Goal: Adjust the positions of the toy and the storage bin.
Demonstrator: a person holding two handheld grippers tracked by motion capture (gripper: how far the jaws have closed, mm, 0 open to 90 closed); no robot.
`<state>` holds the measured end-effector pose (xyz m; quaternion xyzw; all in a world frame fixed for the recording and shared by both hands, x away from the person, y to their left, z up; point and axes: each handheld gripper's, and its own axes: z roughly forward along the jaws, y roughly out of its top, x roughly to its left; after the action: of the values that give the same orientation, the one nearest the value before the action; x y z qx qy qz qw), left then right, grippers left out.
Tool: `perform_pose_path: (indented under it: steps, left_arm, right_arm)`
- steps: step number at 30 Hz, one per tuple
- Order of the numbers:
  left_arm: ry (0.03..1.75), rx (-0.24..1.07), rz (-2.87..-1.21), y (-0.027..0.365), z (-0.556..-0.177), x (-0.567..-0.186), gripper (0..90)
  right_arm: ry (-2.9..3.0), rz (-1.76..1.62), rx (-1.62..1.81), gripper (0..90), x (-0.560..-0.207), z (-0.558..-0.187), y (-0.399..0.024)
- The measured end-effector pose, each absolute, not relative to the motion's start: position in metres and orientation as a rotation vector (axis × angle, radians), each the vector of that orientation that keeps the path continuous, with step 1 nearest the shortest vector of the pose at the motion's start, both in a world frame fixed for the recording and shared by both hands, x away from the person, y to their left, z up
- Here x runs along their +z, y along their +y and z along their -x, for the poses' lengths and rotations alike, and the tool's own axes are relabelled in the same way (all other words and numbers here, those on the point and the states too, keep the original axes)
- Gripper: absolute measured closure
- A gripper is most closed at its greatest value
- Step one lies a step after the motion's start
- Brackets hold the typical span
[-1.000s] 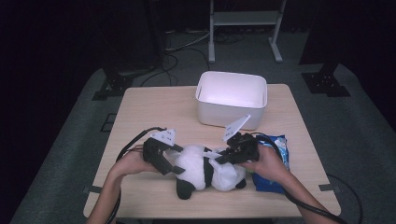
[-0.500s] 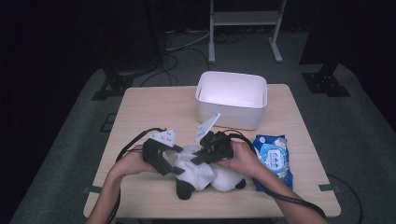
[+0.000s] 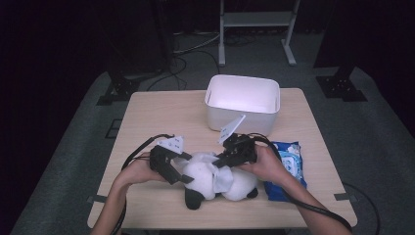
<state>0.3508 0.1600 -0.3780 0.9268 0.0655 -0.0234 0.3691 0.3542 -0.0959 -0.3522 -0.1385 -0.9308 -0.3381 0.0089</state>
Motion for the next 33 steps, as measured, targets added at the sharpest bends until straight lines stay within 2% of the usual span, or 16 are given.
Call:
perform_pose_path:
  steps: [8,23,29,33]
  left_arm:
    - [0.167,-0.073,-2.383,0.160,-0.350,-0.374,17.8]
    - [0.171,-0.057,-2.389,0.141,-0.343,-0.358,11.4]
    - [0.200,-0.095,-2.407,0.132,-0.344,-0.360,7.7]
    - [0.182,-0.116,-2.402,0.127,-0.342,-0.364,10.6]
  right_arm:
    - [-2.881,0.532,-1.100,78.5,-0.360,-0.359,-0.129]
    - [-2.861,0.498,-1.149,78.9,-0.368,-0.326,-0.134]
    - [-2.855,0.486,-1.153,79.0,-0.371,-0.316,-0.140]
    - [-2.853,0.476,-1.141,79.0,-0.370,-0.310,-0.144]
